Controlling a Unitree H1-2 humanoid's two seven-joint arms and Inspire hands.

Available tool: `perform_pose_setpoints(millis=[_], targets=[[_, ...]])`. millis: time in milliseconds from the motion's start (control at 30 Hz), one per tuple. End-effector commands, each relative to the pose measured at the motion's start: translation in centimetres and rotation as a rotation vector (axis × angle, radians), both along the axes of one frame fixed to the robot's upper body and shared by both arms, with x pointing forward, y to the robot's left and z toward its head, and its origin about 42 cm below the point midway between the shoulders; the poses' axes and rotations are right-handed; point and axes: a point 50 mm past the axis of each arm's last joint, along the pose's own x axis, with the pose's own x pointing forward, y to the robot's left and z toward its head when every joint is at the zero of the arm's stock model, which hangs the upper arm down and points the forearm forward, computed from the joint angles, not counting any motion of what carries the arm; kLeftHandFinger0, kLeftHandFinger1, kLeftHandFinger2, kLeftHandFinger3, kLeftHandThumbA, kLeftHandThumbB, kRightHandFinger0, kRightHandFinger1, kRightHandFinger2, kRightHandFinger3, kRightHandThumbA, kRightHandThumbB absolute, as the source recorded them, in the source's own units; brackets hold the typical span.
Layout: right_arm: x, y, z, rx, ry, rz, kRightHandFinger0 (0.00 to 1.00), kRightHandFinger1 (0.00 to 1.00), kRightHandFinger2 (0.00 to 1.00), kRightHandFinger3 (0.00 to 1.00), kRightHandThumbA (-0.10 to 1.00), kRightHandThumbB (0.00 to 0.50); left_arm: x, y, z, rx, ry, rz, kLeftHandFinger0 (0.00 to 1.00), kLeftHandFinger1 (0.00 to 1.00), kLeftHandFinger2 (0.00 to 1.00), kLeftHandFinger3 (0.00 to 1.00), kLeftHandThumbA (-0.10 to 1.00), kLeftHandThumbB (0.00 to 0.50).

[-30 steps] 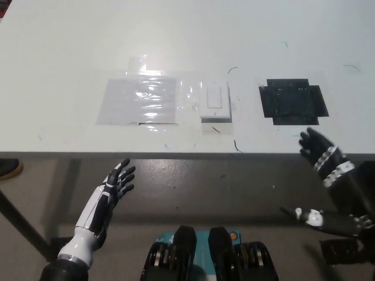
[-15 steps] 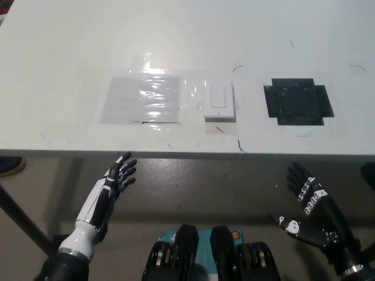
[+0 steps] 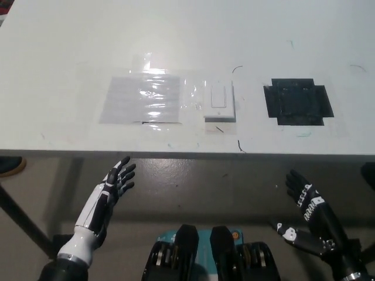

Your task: A white switch is kept at the centre of the table close to the robot and the robot uses its right hand to press it to turn it on

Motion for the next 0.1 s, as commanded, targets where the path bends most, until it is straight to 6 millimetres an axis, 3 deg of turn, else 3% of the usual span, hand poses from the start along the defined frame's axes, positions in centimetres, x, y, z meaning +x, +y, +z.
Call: perform_pose_setpoints(millis=[0,67], targets=[[0.1,-0.1,1.21,-0.038,-0.071,-0.02,1.0,1.0,1.0,1.0,0.78,0.055,0.1,0.34,0.96,-0.006,-0.056,-0.002,1.0,1.0,1.0,1.0,1.0,0.01],[0.07,-0.1,1.27,-0.044,-0.068,-0.019,1.0,1.0,1.0,1.0,0.78,0.058,0.09,0.32,0.96,-0.007,-0.056,-0.001,1.0,1.0,1.0,1.0,1.0,0.014]])
